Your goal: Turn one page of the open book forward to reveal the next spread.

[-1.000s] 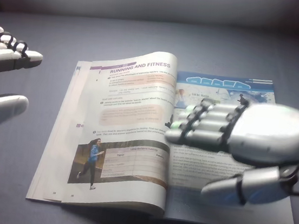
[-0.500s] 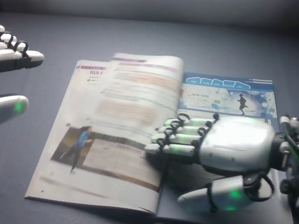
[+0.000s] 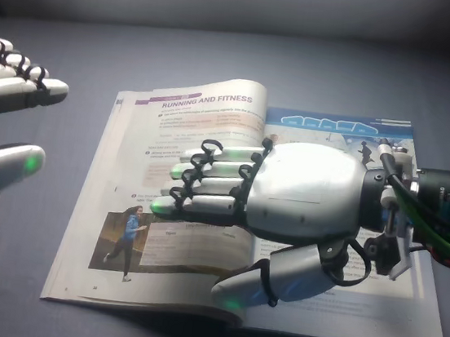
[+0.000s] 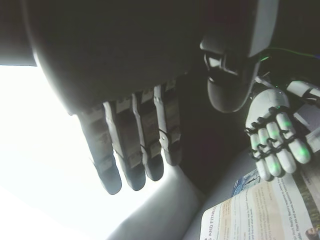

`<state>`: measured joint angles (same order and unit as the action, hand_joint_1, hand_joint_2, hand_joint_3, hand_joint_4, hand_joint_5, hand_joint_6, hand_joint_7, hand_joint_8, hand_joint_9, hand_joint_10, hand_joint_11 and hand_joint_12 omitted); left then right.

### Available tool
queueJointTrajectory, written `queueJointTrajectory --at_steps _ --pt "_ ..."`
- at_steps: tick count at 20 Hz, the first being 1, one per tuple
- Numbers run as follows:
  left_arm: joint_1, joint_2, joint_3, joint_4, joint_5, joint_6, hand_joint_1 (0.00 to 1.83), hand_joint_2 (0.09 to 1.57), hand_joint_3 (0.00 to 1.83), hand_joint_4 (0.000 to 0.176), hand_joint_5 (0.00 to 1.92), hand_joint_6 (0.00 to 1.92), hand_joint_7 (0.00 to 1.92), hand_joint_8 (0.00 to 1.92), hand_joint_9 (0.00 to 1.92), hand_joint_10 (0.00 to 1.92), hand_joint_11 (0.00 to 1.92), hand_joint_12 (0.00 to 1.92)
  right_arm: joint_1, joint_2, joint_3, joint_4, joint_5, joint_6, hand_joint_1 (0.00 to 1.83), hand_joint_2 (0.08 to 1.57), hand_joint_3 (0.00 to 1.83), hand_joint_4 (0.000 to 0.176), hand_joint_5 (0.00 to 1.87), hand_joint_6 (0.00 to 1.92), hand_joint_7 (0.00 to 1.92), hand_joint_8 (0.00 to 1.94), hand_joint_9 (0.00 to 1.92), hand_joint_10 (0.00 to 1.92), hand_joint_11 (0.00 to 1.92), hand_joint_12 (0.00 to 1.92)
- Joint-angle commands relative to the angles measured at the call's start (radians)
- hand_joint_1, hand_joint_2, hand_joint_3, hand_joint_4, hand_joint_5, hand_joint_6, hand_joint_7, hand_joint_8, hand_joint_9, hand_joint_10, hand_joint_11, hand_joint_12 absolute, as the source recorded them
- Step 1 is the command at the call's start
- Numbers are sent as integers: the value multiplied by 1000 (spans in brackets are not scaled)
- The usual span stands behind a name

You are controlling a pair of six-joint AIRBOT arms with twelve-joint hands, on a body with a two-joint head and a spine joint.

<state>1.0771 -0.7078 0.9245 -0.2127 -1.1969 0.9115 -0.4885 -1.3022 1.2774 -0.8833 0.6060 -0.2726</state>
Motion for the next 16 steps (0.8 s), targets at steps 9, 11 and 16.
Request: queueJointTrajectory --at_steps 9,11,16 --pt "12 12 -6 -53 -221 -1 0 1467 9 34 338 1 300 2 208 3 18 217 -10 187 -117 180 372 3 0 1325 9 0 167 12 141 10 44 5 0 0" --pt "25 12 -16 -53 -241 -1 0 1470 2 40 374 2 339 3 252 5 56 254 -42 233 -127 246 428 3 0 1319 3 0 207 17 174 14 68 10 0 0" --pt "37 -5 -35 -54 -317 -10 0 1474 1 28 346 0 273 1 131 1 0 8 -150 362 -169 452 532 3 0 1313 0 0 199 5 173 6 73 7 0 0"
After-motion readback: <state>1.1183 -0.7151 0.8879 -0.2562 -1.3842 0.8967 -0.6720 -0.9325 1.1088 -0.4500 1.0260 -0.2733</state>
